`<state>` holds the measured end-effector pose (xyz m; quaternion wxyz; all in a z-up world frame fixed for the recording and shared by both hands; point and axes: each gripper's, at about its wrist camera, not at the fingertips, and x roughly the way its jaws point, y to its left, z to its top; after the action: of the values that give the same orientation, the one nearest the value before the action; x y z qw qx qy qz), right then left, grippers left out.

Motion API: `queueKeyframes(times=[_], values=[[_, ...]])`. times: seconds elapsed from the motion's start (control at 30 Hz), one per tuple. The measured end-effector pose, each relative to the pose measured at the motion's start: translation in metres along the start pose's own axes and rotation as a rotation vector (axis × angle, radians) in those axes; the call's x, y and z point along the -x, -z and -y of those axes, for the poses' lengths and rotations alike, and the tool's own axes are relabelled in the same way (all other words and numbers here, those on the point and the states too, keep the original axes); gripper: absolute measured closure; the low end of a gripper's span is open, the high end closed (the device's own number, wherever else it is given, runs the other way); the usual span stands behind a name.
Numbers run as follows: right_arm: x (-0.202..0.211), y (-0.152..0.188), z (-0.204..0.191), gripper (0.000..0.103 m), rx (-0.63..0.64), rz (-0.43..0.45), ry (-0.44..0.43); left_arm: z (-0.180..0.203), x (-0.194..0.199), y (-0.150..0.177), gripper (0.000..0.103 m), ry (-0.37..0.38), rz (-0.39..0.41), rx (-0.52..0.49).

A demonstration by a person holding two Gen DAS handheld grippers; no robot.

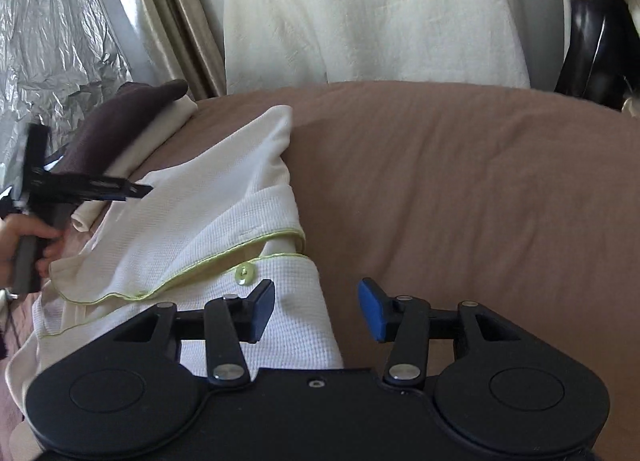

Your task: Fold clothes

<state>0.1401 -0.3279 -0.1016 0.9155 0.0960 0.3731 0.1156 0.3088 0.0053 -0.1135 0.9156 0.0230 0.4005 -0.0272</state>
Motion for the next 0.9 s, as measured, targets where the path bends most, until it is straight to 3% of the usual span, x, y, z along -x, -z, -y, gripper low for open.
queueKeyframes(times=[0.07,0.2,0.27,0.37,0.47,0.6,0.67,0.77,0.9], values=[[-0.009,-0.001,-0.001,0.050,-0.019,-0.015,-0.015,0.014,0.000,0.003,0.092,-0.028,0.019,-0.076],[-0.015,0.003,-0.002,0.050,-0.013,-0.032,-0.040,0.049,0.018,0.005,0.096,-0.178,0.081,-0.284],[-0.018,0.005,-0.003,0.050,-0.009,-0.042,-0.049,0.054,0.031,-0.001,0.096,-0.257,0.133,-0.326],[-0.020,0.007,-0.002,0.050,-0.011,-0.048,-0.056,0.036,0.042,-0.020,0.096,-0.315,0.170,-0.221],[-0.025,0.009,0.000,0.050,-0.021,-0.057,-0.069,0.008,0.035,-0.034,0.096,-0.379,0.147,-0.089],[-0.035,0.012,0.002,0.050,-0.014,-0.066,-0.071,-0.032,0.004,-0.024,0.095,-0.431,0.016,0.056],[-0.038,0.014,0.003,0.050,-0.008,-0.064,-0.069,-0.043,-0.006,-0.009,0.094,-0.420,-0.027,0.095],[-0.040,0.015,0.004,0.049,-0.007,-0.057,-0.067,-0.042,0.015,0.004,0.088,-0.405,0.009,0.098],[-0.037,0.015,0.001,0.049,0.009,-0.049,-0.047,-0.041,0.069,0.021,0.064,-0.324,0.055,0.151]])
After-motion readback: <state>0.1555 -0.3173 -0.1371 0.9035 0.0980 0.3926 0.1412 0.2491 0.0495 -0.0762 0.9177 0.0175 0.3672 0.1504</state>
